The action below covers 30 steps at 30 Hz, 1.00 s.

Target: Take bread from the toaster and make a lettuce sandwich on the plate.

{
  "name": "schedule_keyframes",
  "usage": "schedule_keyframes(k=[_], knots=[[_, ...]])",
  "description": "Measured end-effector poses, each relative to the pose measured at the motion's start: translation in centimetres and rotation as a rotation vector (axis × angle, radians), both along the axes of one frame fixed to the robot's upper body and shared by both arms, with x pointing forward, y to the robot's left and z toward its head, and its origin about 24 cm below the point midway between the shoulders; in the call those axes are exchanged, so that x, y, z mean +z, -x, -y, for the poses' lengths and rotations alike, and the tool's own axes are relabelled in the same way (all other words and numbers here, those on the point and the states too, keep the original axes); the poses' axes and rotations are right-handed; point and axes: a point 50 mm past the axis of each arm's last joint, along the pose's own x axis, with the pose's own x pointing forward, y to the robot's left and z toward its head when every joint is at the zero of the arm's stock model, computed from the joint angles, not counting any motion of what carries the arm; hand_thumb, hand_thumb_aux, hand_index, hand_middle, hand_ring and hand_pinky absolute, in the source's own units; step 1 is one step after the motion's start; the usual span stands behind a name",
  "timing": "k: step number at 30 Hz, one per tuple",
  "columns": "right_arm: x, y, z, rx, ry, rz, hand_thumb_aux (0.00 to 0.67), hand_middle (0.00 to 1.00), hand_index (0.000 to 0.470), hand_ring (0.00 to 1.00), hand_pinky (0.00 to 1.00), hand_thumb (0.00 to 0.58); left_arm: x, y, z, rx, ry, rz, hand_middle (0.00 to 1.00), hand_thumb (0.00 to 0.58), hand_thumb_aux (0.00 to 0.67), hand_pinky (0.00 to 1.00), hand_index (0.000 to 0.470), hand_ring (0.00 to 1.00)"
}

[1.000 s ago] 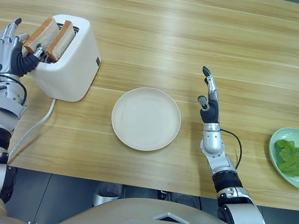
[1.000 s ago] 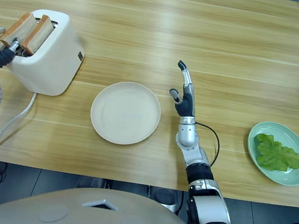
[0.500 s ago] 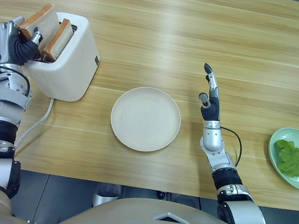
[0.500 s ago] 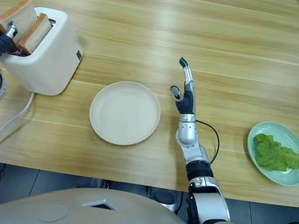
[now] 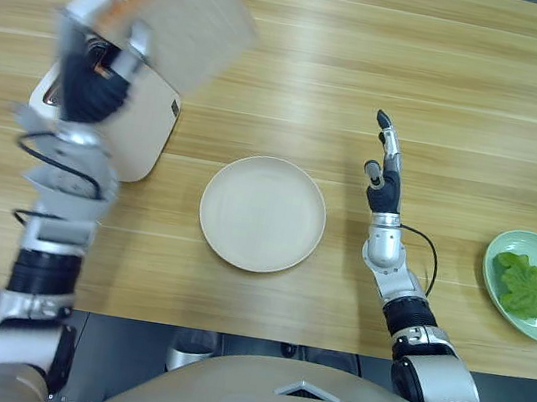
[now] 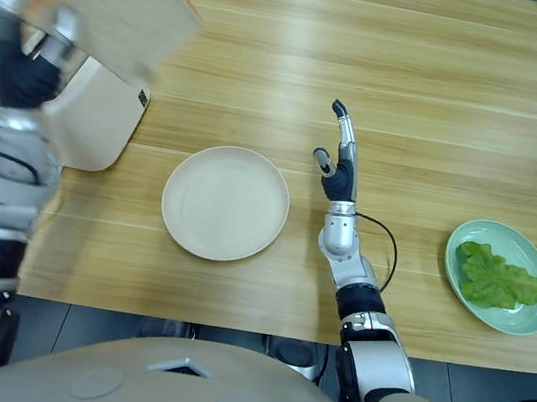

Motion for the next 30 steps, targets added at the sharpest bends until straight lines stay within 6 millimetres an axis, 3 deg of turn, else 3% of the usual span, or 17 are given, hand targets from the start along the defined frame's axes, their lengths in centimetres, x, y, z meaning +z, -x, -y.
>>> schedule_keyframes(k=[5,7,14,18,21,24,29,30], knots=[[2.6,0.6,3.5,-0.09,0.009,0.104,0.0,0.0,0.0,0.0,0.0,0.0,-5.6,1.8,4.3,-0.269,0.033,-0.31,1.0,0.58,0.67,1.0,0.46,1.0],[3.2,1.4,4.7,-0.113,0.029,0.119,0.0,0.0,0.0,0.0,0.0,0.0,-7.2,2.2,5.1,-0.311,0.036,-0.391,1.0,0.58,0.67,1.0,0.46,1.0],[6.1,4.7,10.6,-0.242,0.23,0.118,0.0,0.0,0.0,0.0,0.0,0.0,-12.1,1.5,4.6,-0.253,-0.056,-0.59,1.0,0.58,0.67,1.0,0.46,1.0],[7.2,6.5,14.9,-0.373,0.398,0.049,0.0,0.0,0.0,0.0,0.0,0.0,-13.5,1.7,3.9,-0.216,-0.133,-0.642,1.0,0.58,0.67,1.0,0.46,1.0],[7.4,7.7,18.4,-0.488,0.527,-0.041,0.0,0.0,0.0,0.0,0.0,0.0,-13.5,1.7,3.2,-0.185,-0.18,-0.634,1.0,0.58,0.67,1.0,0.46,1.0],[5.9,10.1,22.8,-0.637,0.668,-0.223,0.0,0.0,0.0,0.0,0.0,0.0,-13.2,1.9,2.4,-0.159,-0.201,-0.63,1.0,0.58,0.67,1.0,0.46,1.0],[3.8,12.4,26.8,-0.791,0.825,-0.418,0.0,0.0,0.0,0.0,0.0,0.0,-13.3,3.4,1.9,-0.144,-0.239,-0.669,1.0,0.58,0.67,1.0,0.46,1.0],[3.2,12.7,27.1,-0.802,0.861,-0.449,0.0,0.0,0.0,0.0,0.0,0.0,-13.3,3.6,1.8,-0.133,-0.258,-0.672,0.83,0.58,0.67,0.83,0.46,0.83]])
